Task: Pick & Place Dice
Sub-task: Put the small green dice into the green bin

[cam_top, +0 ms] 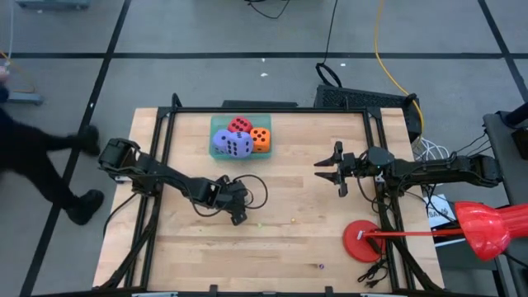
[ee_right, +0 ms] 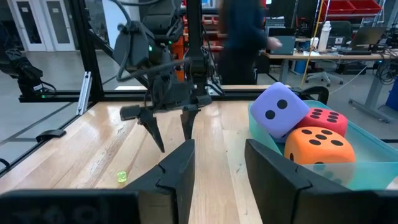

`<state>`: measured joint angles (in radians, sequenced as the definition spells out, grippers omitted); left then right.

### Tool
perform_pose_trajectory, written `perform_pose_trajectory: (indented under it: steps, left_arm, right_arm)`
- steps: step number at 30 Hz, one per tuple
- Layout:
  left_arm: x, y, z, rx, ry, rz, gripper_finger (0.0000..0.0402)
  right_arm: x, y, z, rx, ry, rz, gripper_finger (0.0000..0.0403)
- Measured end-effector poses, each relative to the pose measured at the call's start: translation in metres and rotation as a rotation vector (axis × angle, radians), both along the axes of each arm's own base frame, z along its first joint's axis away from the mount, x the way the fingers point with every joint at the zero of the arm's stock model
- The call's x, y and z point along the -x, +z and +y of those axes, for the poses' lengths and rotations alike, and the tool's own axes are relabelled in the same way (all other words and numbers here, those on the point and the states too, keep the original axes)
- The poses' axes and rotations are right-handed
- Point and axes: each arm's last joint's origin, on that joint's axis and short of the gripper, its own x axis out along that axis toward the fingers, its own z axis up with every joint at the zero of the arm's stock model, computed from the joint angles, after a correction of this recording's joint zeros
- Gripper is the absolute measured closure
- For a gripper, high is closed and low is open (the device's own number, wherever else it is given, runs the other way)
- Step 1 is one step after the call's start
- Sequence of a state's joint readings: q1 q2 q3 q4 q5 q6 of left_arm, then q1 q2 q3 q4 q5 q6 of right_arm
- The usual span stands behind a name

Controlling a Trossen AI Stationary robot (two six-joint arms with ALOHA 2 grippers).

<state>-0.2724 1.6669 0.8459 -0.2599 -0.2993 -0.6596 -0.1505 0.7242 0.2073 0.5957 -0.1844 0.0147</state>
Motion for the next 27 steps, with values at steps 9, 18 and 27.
perform_pose_trajectory:
  steps: [9, 18, 27]
  left_arm:
    - [-0.004, -0.006, -0.001, -0.001, -0.021, -0.003, 0.0135]
    - [-0.004, -0.007, 0.001, -0.005, -0.019, 0.007, 0.0135]
    - [-0.005, -0.013, 0.002, -0.015, -0.014, 0.021, 0.0135]
  right_arm:
    - [0.0, -0.001, 0.0, -0.001, 0.0, 0.005, 0.0273]
    - [0.0, -0.001, 0.0, -0.001, 0.0, 0.005, 0.0273]
    - [0.0, -0.001, 0.0, -0.001, 0.0, 0.005, 0.0273]
